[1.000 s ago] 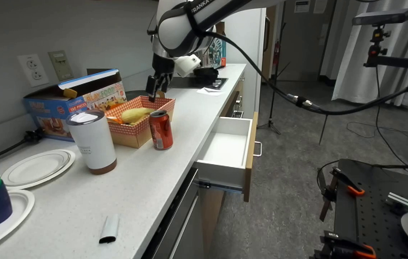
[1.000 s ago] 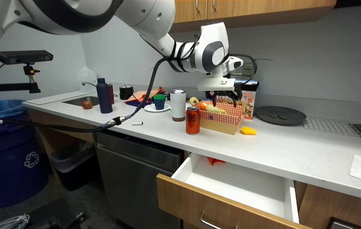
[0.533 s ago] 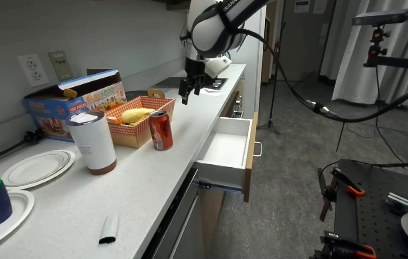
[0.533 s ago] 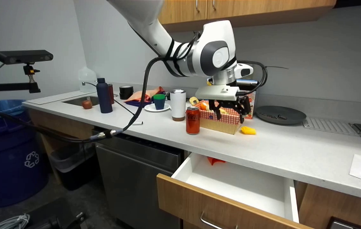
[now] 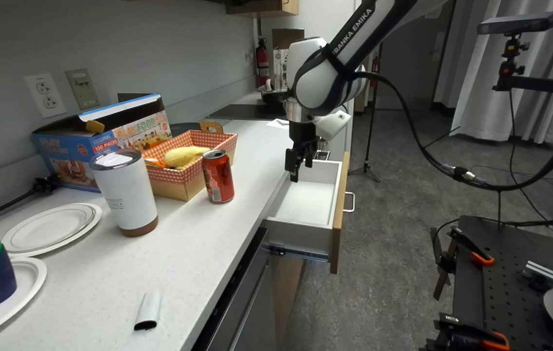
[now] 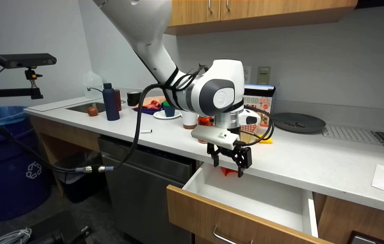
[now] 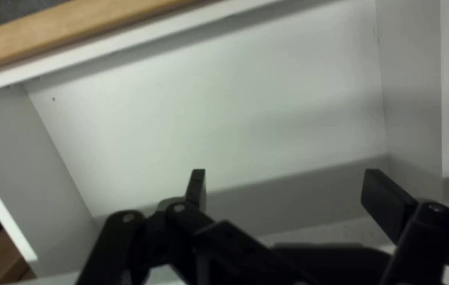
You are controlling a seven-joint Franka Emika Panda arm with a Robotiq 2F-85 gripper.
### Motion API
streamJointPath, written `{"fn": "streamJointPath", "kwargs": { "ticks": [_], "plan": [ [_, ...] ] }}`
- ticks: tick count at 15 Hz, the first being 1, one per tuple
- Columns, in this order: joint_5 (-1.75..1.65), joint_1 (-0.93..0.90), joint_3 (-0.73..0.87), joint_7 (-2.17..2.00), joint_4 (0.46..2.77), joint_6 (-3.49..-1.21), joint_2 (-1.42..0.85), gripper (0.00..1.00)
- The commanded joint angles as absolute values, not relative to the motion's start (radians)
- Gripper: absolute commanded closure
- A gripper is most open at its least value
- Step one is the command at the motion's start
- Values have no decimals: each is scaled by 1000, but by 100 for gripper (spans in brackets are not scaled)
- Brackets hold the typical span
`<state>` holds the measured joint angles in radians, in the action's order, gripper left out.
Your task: Open the drawer, remove all the objects and put them in the box, and then close the drawer
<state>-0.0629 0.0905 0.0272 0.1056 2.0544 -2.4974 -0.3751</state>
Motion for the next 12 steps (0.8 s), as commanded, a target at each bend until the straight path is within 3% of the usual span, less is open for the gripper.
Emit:
{"fn": "streamJointPath", "kwargs": {
  "ticks": [1, 12],
  "plan": [
    [-9, 119, 31, 126, 2127, -2485, -363, 0],
    [-5, 177, 57, 158, 2143, -2467, -435, 0]
  ]
}}
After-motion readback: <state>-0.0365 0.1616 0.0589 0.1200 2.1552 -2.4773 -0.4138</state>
